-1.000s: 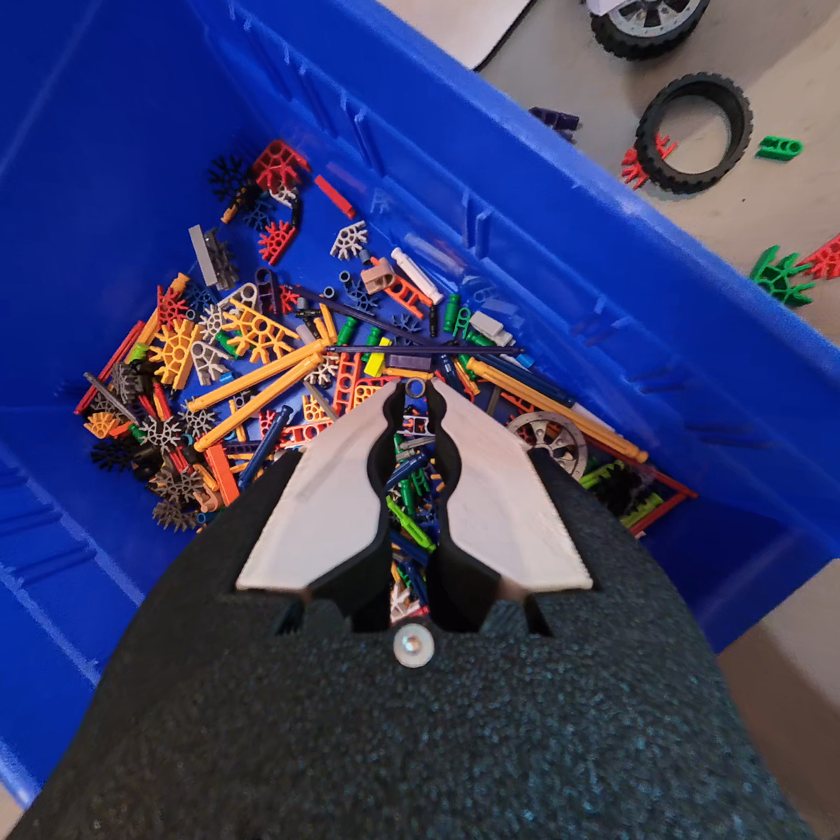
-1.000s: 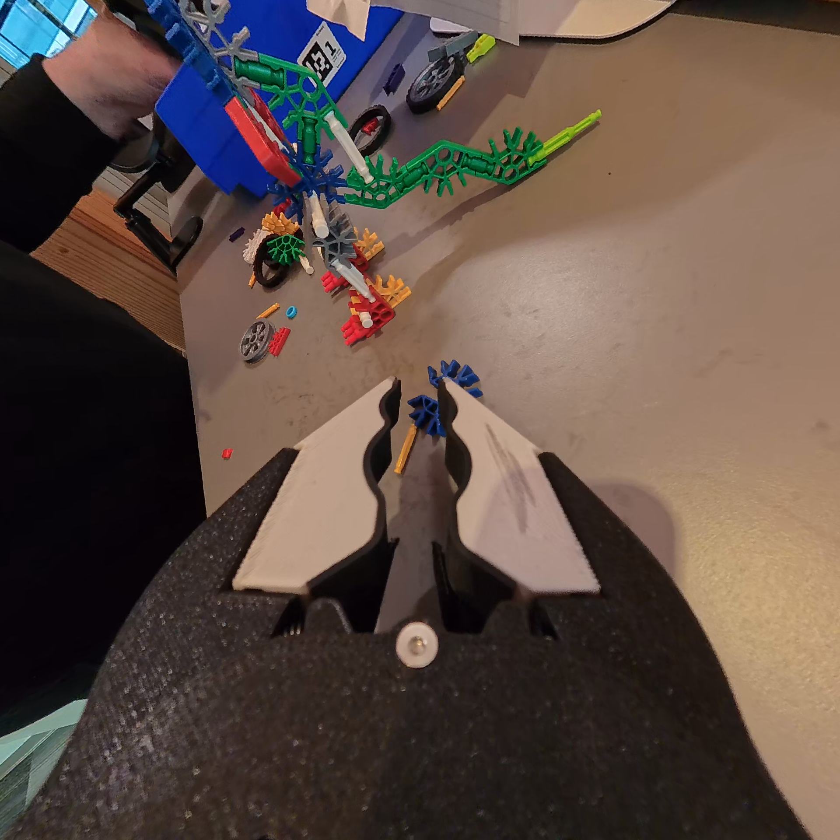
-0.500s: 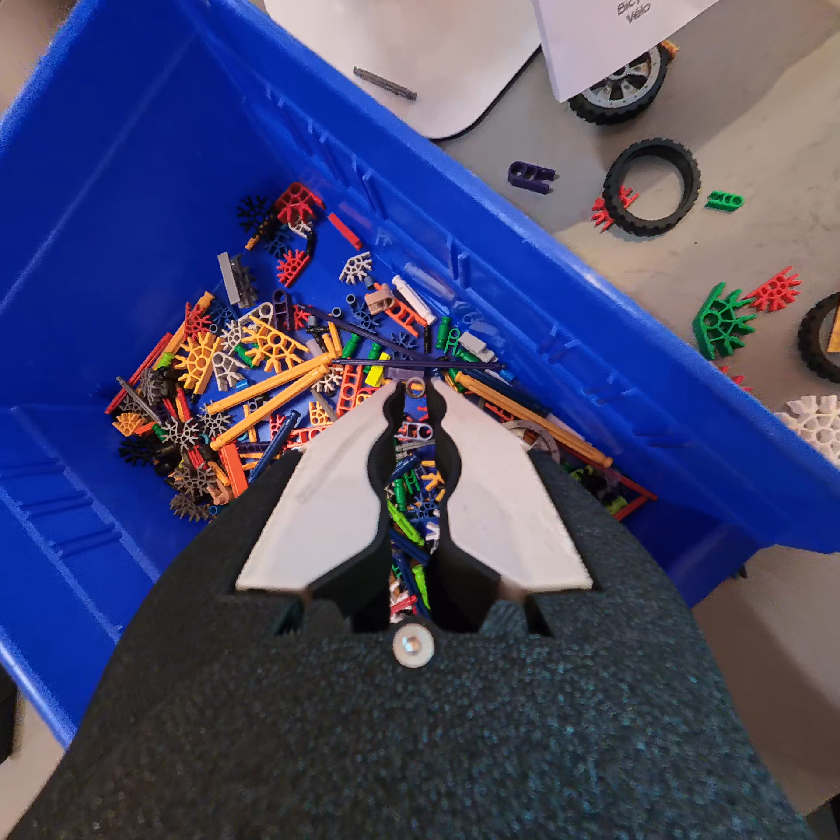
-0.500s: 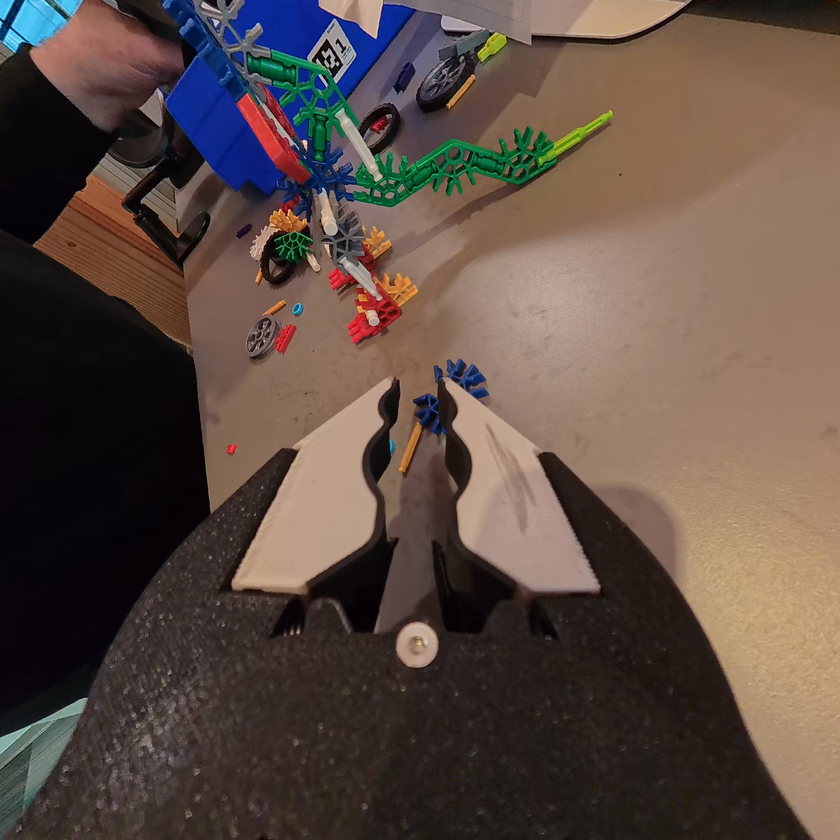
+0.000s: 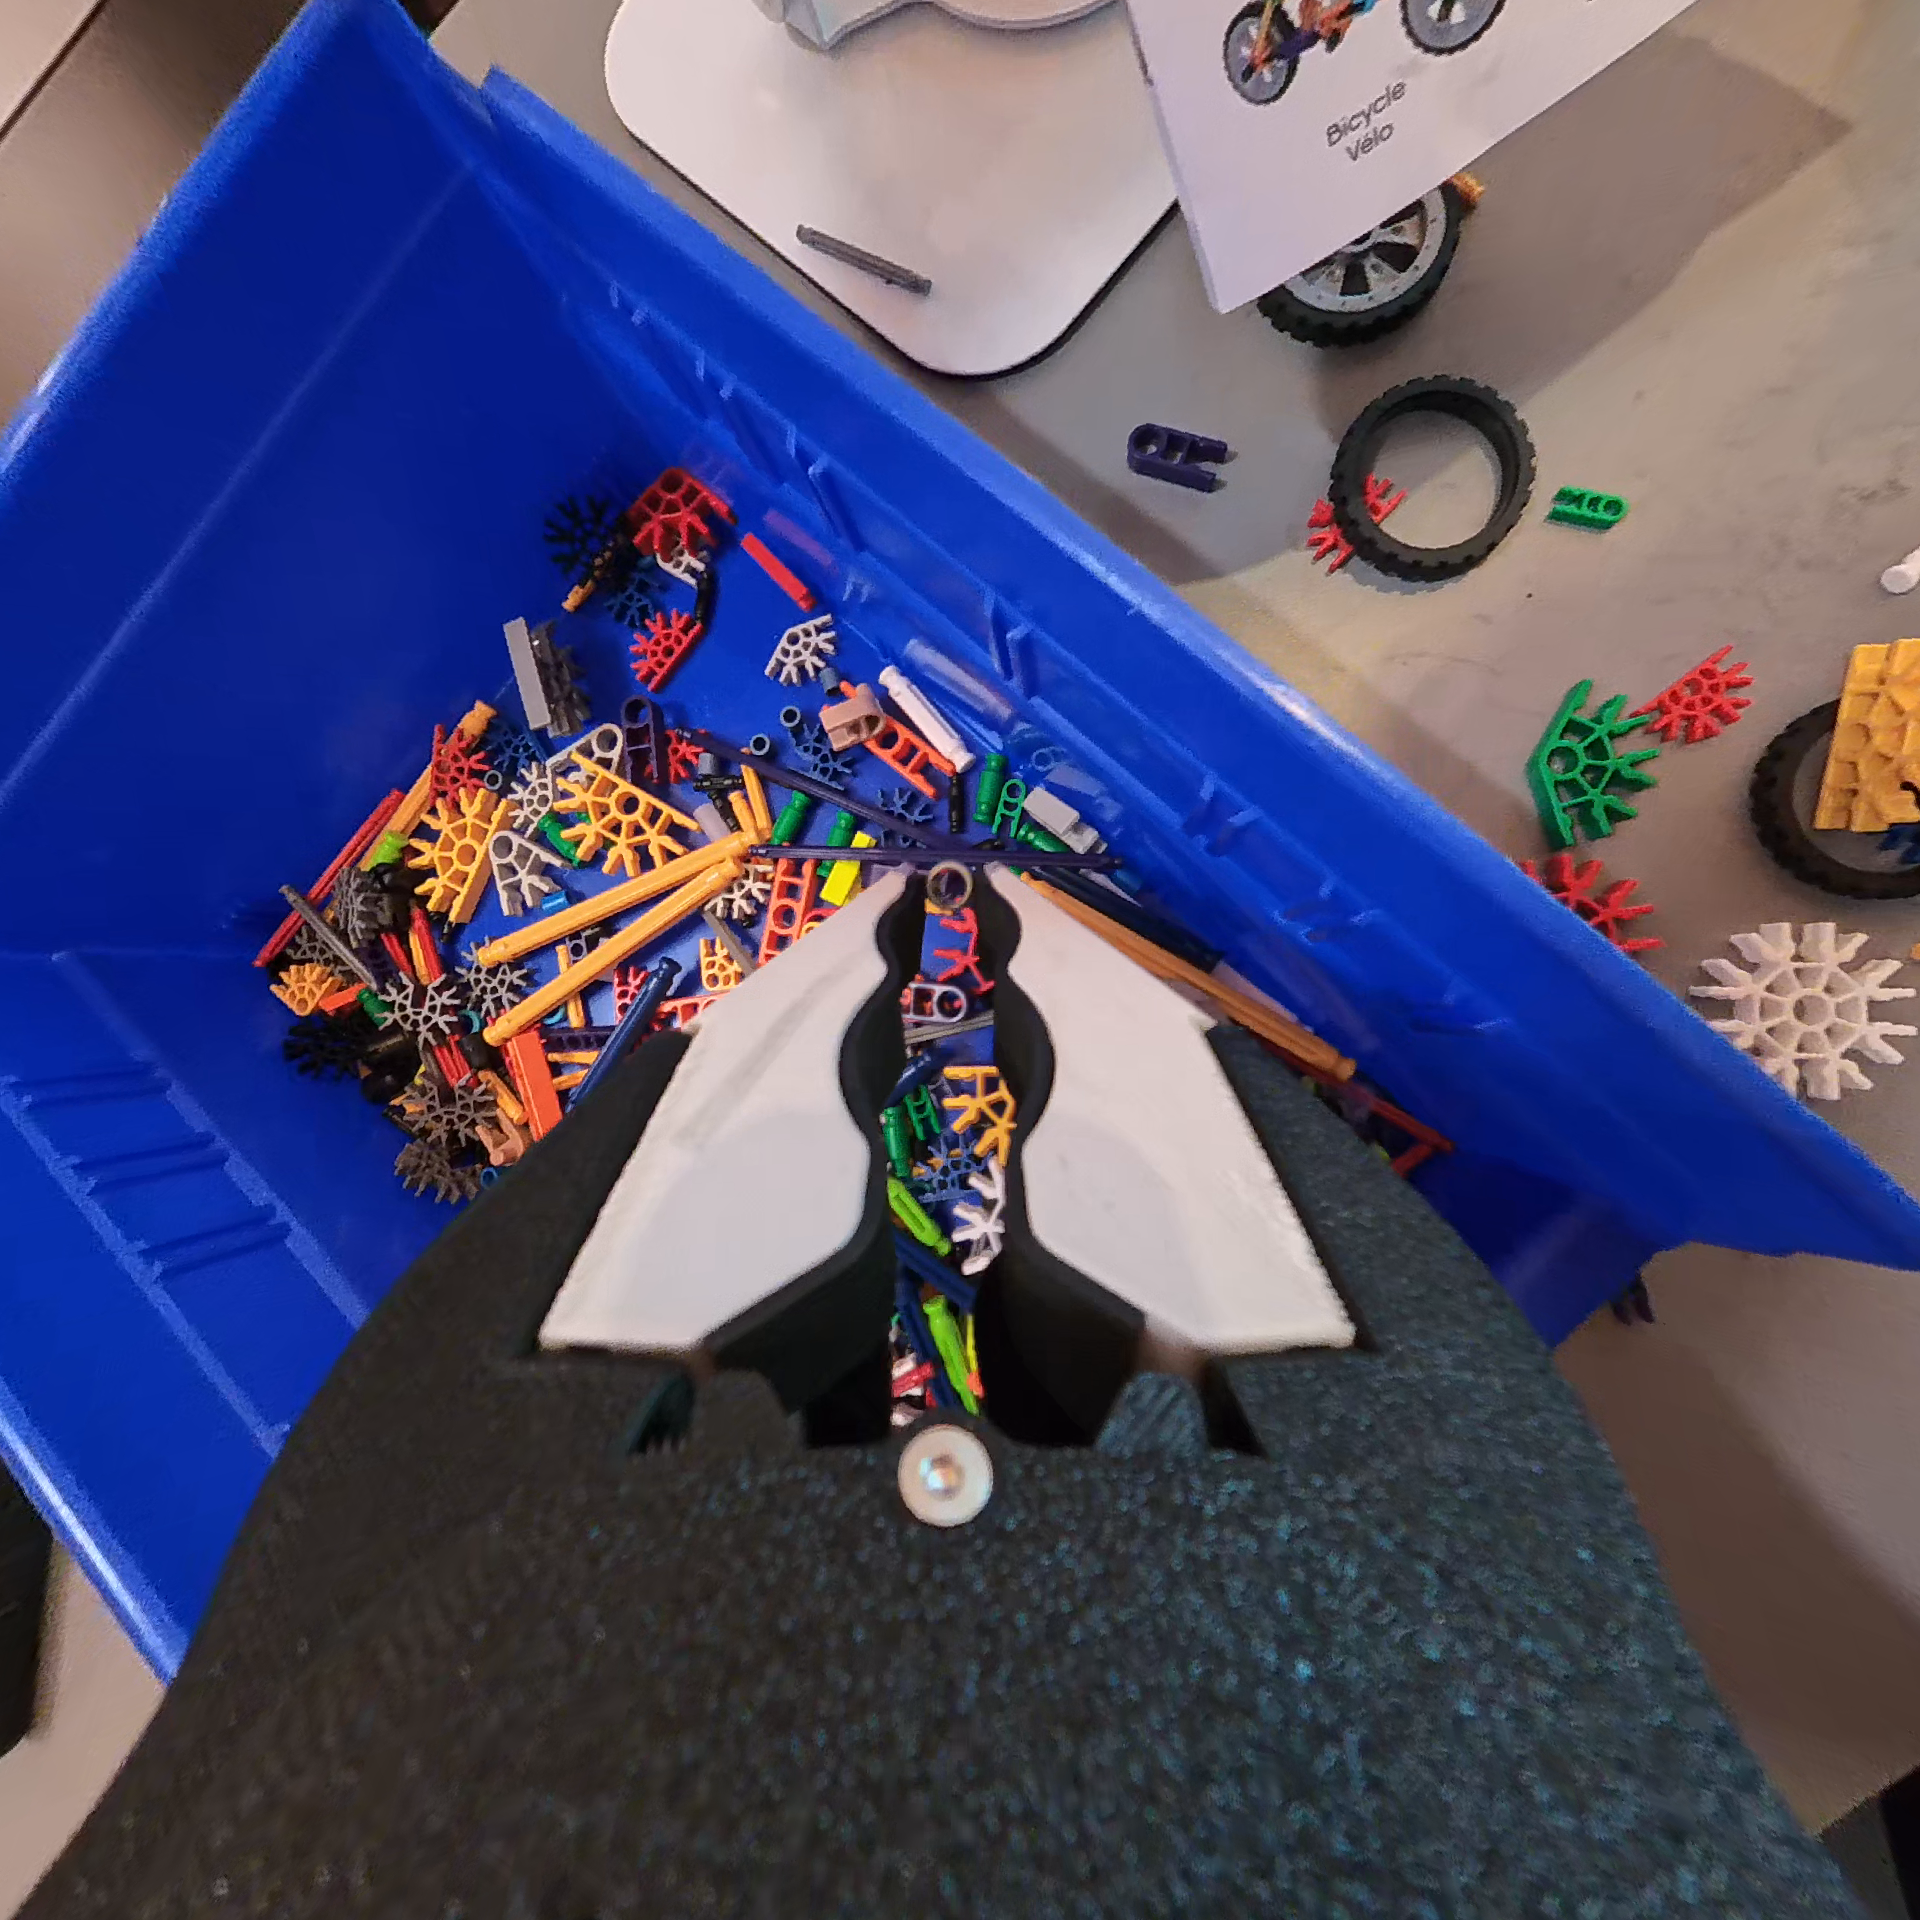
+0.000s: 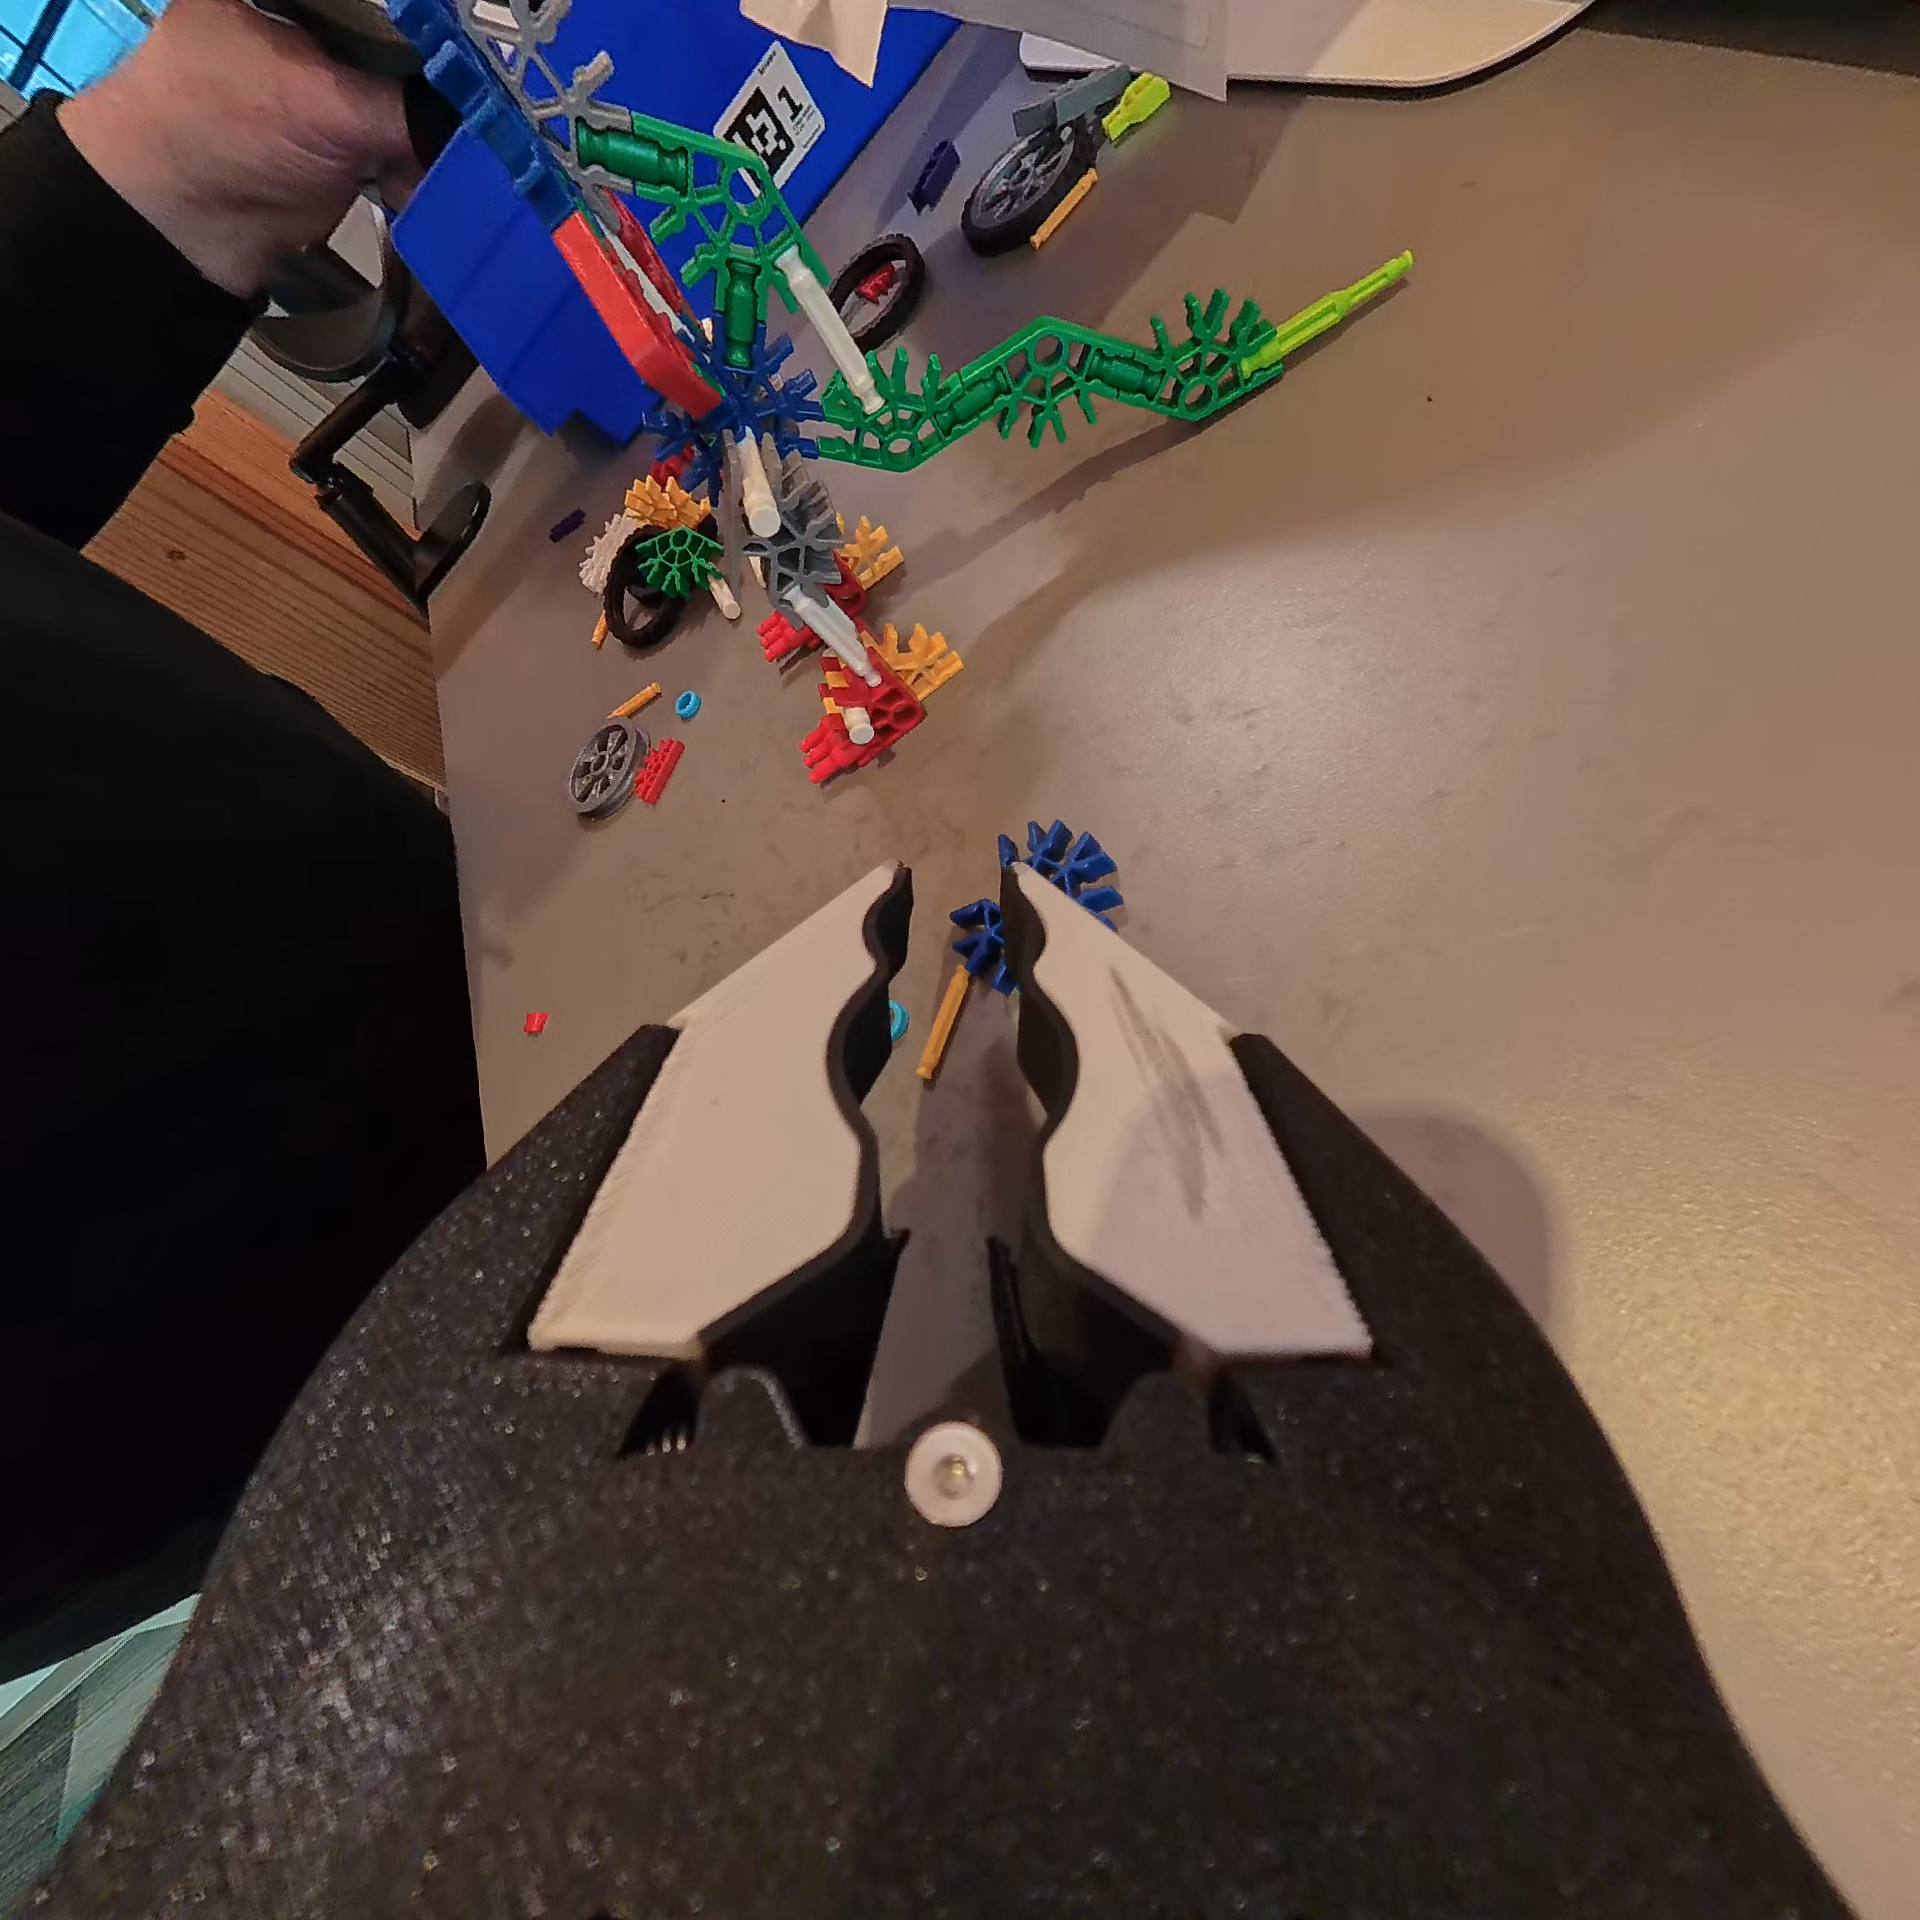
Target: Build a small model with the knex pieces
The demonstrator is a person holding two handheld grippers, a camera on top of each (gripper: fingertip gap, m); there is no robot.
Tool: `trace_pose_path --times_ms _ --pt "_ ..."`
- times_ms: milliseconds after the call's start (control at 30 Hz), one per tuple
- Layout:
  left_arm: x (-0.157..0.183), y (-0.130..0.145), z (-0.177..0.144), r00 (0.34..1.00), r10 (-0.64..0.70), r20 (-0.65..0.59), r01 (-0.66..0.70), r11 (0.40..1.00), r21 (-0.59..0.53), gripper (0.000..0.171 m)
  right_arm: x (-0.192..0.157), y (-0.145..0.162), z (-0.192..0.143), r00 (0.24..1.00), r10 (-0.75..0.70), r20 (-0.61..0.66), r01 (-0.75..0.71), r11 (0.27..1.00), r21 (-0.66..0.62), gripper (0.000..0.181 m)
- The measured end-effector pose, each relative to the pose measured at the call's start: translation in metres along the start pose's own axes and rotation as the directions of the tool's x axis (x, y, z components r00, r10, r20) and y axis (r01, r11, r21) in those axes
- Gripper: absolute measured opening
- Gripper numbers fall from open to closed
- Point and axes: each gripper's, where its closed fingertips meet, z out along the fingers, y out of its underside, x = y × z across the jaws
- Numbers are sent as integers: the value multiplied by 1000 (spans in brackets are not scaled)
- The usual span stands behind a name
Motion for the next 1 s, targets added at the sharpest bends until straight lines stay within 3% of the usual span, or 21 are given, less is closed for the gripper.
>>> trace_pose_path --times_ms 500,1000 --pt "5 -19 -14 1000 4 13 -5 999 48 7 -1 0 0 1000 -3 7 3 1000 -2 17" --pt "29 -70 -49 999 31 -12 -28 983 179 7 -3 -1 -1 1000 -15 6 15 1000 6 18"
